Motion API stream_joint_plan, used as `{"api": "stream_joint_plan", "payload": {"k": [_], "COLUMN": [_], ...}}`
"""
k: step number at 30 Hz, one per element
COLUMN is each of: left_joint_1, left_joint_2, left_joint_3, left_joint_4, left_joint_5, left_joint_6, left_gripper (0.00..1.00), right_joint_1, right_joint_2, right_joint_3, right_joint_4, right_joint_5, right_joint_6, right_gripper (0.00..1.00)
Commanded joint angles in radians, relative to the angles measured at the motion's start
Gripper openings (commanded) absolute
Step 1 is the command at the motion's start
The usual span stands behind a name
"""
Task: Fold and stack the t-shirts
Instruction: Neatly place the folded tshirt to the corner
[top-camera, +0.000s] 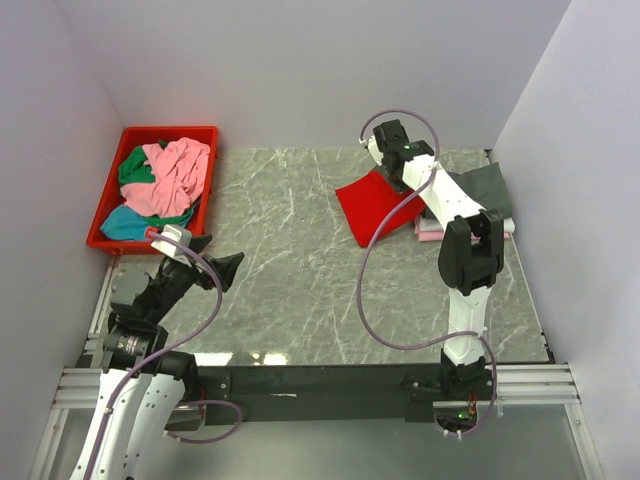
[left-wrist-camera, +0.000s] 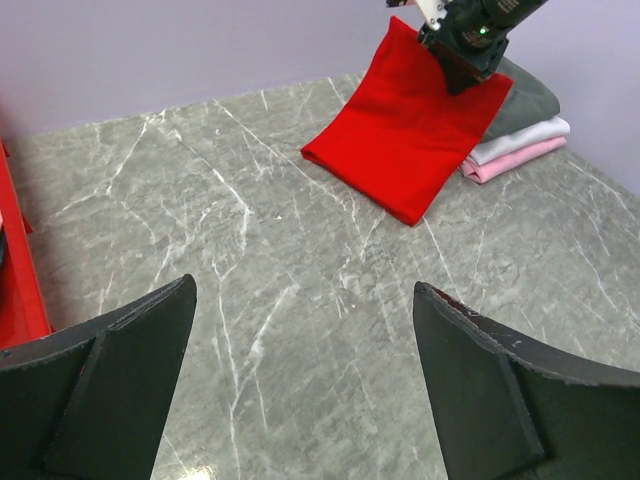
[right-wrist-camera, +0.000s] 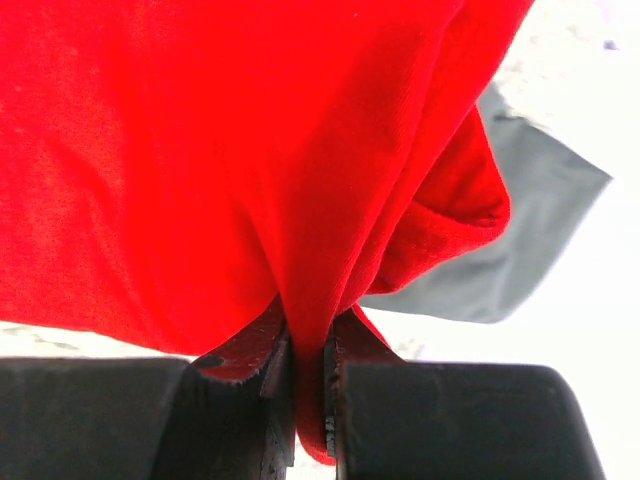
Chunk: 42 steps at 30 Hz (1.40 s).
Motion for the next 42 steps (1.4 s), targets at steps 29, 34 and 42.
{"api": "stream_joint_plan", "payload": {"k": [29,34,42], "left_joint_1": [0.002,0.000,0.000], "left_joint_2": [-0.009,-0.009,-0.009], "left_joint_3": [-0.002,-0.002,-0.003], "left_joint_4": [0.048,0.048,0.048], "left_joint_5": [0.032,0.034,0.038], "left_joint_6": [-0.010,-0.010,-0.008], "left_gripper": [0.94,0.94,0.94], "right_joint_1": [-0.091,-0.105,-0.137], "right_joint_2": [-0.268,-0.280,-0.282], "right_joint_3": [0.097,0.111,0.122], "right_joint_4": [0.030,0.025,0.035], "right_joint_5": [0.136,0.138,0.132], "right_joint_6": [-0.071,-0.077,-0.082], "right_gripper": [0.00,0.00,0.00]}}
